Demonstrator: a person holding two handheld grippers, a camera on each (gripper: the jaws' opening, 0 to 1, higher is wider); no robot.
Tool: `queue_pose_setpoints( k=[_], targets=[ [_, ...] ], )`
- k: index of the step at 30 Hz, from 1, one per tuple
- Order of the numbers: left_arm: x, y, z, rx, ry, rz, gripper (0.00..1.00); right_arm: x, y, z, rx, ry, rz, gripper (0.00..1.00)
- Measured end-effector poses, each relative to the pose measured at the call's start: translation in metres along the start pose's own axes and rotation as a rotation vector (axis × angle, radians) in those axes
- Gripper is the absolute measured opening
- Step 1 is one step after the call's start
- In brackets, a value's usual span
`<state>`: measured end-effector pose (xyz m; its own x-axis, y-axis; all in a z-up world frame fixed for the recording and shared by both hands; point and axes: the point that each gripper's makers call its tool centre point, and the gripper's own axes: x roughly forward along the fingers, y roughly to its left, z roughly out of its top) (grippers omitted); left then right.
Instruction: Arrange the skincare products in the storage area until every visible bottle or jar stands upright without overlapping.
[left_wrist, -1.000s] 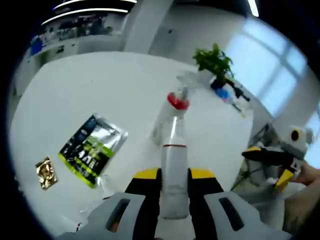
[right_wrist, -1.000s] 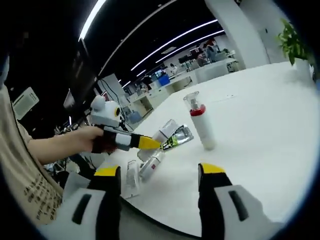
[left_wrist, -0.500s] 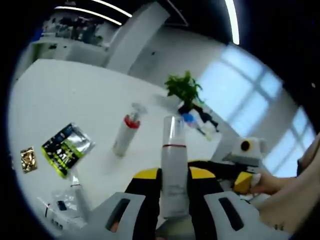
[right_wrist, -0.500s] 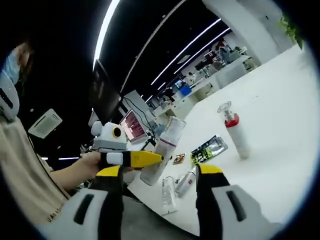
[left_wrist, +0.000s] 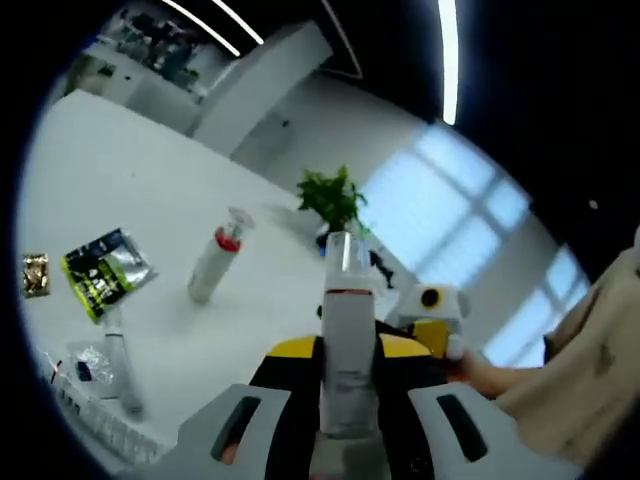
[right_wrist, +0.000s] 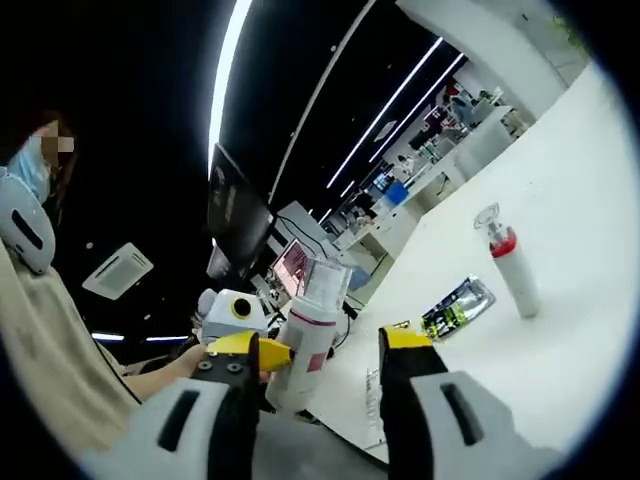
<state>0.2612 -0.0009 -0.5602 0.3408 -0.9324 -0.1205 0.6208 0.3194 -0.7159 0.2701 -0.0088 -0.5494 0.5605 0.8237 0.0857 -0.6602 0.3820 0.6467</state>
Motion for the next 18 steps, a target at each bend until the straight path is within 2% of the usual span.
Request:
queue_pose_setpoints(
  k=[4,6,9,11,13,18],
  targets=[
    [0.003,-0.015,-0.003,0.007,0.000,-0.057,0.17,0.000,0.015,0.011,0.077,-0.039,0.072,0.34],
    [0.005,-0.021,-0.005,0.004,0.003,-0.084,0.17,0.000,0.018,0.012,0.080,-0.037,0.085,0.36],
    [0.007,-0.031,-0.007,0.006,0.002,-0.121,0.17,0.001,0.024,0.010,0.063,0.003,0.100,0.36],
    [0.008,-0.035,-0.010,0.009,0.006,-0.137,0.17,0.000,0.026,0.012,0.066,0.007,0.109,0.33],
    [0.009,-0.038,-0.012,-0.009,-0.001,-0.153,0.17,-0.001,0.029,0.013,0.076,0.012,0.113,0.25],
    [0.010,-0.042,-0.014,-0.039,-0.023,-0.174,0.17,-0.004,0.029,0.012,0.082,0.011,0.078,0.25]
  ],
)
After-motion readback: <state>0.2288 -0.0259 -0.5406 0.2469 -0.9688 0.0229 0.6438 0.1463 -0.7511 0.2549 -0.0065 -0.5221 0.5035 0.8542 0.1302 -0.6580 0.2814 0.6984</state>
